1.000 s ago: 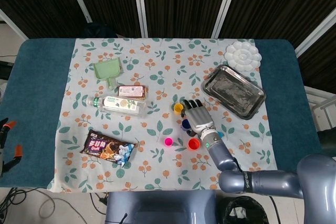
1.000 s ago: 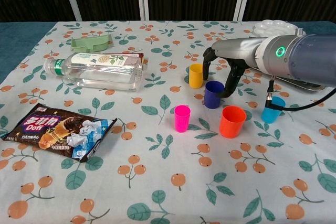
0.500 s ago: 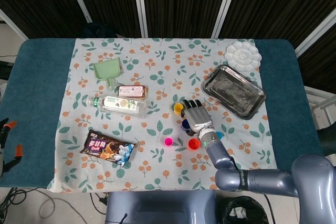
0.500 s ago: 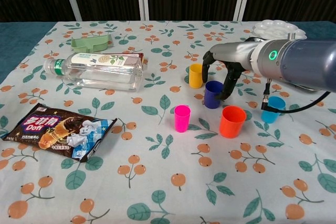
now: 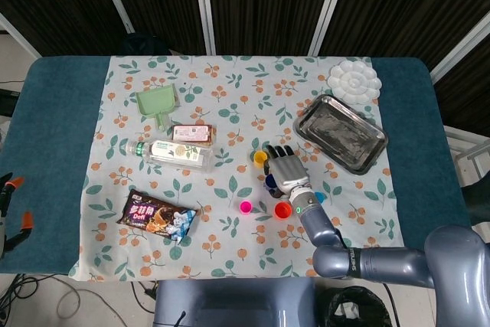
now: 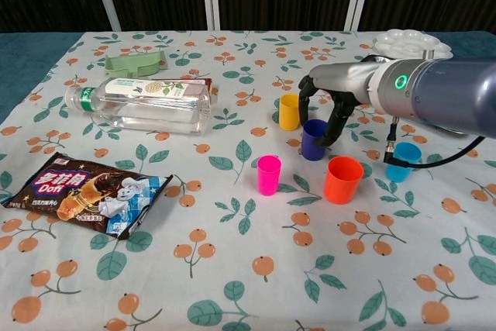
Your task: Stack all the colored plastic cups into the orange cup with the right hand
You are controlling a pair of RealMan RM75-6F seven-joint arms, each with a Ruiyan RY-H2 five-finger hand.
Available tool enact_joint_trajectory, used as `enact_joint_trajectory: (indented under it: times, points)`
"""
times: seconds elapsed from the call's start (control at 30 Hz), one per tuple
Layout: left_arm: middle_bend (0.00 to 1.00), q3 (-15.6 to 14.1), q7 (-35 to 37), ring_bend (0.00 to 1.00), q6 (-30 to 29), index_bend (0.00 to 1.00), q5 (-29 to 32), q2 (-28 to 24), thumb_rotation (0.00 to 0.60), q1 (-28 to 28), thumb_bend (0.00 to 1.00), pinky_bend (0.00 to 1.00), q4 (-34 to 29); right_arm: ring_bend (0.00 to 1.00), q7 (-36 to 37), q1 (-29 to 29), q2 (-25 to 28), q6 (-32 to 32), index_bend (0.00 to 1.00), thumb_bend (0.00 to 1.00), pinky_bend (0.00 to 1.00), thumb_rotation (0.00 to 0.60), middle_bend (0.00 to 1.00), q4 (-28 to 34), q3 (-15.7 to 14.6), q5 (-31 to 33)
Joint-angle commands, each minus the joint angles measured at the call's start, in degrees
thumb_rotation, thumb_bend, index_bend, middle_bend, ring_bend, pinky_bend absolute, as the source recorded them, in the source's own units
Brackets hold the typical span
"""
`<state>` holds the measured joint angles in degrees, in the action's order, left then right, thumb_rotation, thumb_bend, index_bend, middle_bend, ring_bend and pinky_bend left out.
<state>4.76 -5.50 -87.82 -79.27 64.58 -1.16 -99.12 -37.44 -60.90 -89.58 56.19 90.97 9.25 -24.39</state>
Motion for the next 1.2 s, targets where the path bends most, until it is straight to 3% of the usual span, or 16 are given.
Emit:
enact_joint_trajectory:
  times: [0.03,0.43,0.93,1.2]
  points:
    - [0.07,0.0,0.0,0.00,0.1,0.17,0.0,0.0,0.600,0.0,0.47,0.01,0.0,0.00,0.0,0.0,0.1,0.0,0.43,0.37,0.00,0.600,0.00,0.0,0.1,0.1]
    - [0.07,0.0,0.1,0.00,0.1,0.17,0.0,0.0,0.600,0.0,0.47,0.01,-0.1,0.00,-0.8,-0.2,0.5,-0.7,0.43,0.37,0.00,0.600,0.00,-0.2,-0.1,1.1]
    - [0.07,0.0,0.3,0.00,0.2,0.17,0.0,0.0,0.600,-0.1,0.47,0.01,-0.2,0.00,-0.5,-0.2,1.3,-1.6,0.52,0.38,0.01,0.600,0.00,0.3,0.1,1.5]
    - [0.07,0.0,0.4,0.00,0.1,0.17,0.0,-0.1,0.600,0.0,0.47,0.01,-0.2,0.00,-0.2,0.1,3.9,-0.8,0.52,0.38,0.01,0.600,0.00,3.3,0.7,-0.4]
